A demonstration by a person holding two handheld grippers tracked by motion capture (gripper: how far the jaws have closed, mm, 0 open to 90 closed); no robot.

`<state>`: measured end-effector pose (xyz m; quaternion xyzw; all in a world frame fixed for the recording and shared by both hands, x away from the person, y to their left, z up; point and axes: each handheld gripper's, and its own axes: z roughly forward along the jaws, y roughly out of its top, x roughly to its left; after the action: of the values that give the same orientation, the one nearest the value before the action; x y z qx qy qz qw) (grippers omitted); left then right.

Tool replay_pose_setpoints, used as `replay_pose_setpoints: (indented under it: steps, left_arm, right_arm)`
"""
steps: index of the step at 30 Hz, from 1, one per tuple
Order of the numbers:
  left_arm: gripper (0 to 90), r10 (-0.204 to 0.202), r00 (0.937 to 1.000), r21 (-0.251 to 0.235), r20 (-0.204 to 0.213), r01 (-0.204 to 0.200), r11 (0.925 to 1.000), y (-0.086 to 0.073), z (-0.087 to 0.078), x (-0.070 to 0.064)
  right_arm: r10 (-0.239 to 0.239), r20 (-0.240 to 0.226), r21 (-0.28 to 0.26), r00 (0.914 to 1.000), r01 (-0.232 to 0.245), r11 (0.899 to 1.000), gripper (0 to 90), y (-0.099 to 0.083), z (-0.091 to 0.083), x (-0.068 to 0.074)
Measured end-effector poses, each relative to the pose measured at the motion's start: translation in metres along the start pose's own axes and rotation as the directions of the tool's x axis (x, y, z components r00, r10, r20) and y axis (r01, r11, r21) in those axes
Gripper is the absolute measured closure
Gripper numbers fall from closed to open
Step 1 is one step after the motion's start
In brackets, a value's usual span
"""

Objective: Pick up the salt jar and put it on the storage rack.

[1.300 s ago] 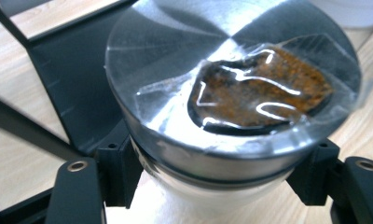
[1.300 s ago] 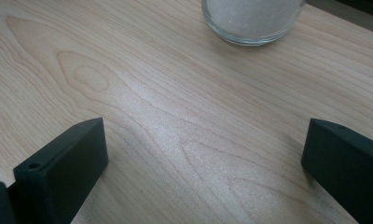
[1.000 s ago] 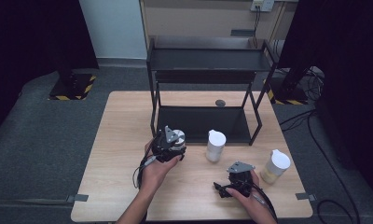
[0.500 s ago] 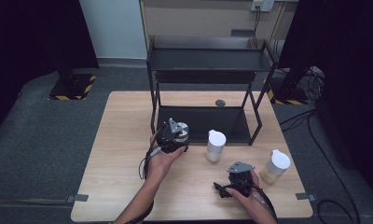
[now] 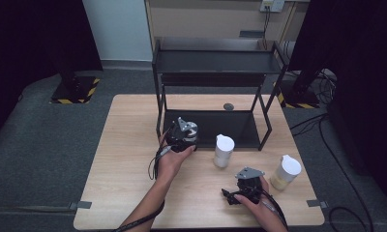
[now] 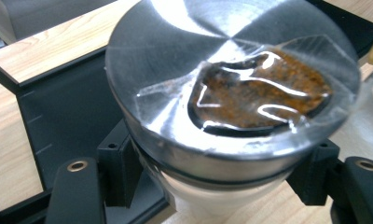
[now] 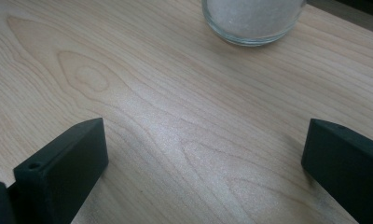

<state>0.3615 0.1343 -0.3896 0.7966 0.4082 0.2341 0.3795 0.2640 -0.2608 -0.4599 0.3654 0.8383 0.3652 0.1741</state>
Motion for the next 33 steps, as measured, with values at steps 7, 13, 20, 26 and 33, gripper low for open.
replay_pose_setpoints:
  steps: [7, 13, 20, 26, 33]
  left_arm:
    - [30.1, -0.01, 0.9999, -0.004, -0.01, 0.01, 0.9999, 0.006, 0.007, 0.005]
    - [30.1, 0.01, 0.9997, 0.003, -0.02, -0.01, 0.9999, 0.011, 0.016, 0.004]
    - [30.0, 0.01, 0.9997, 0.005, -0.022, -0.009, 0.9999, 0.016, 0.025, 0.001]
    - [30.0, 0.013, 0.9996, 0.016, -0.023, -0.013, 0.9998, 0.017, 0.032, 0.003]
    - [30.0, 0.004, 0.9997, 0.026, -0.024, -0.004, 0.9997, 0.016, 0.039, 0.007]
  right_arm:
    - [-0.004, -0.004, 0.0, 1.0, 0.004, 1.0, 0.9, 0.0, 0.0, -0.001]
    - [-0.006, -0.006, 0.0, 1.0, 0.006, 1.0, 0.9, 0.0, 0.0, -0.001]
    - [-0.006, -0.006, 0.0, 1.0, 0.006, 1.0, 0.9, 0.0, 0.0, -0.002]
    - [-0.006, -0.006, 0.0, 1.0, 0.006, 1.0, 0.9, 0.0, 0.0, -0.002]
    - [-0.008, -0.009, 0.0, 0.9999, 0.008, 1.0, 0.9, 0.0, 0.0, -0.002]
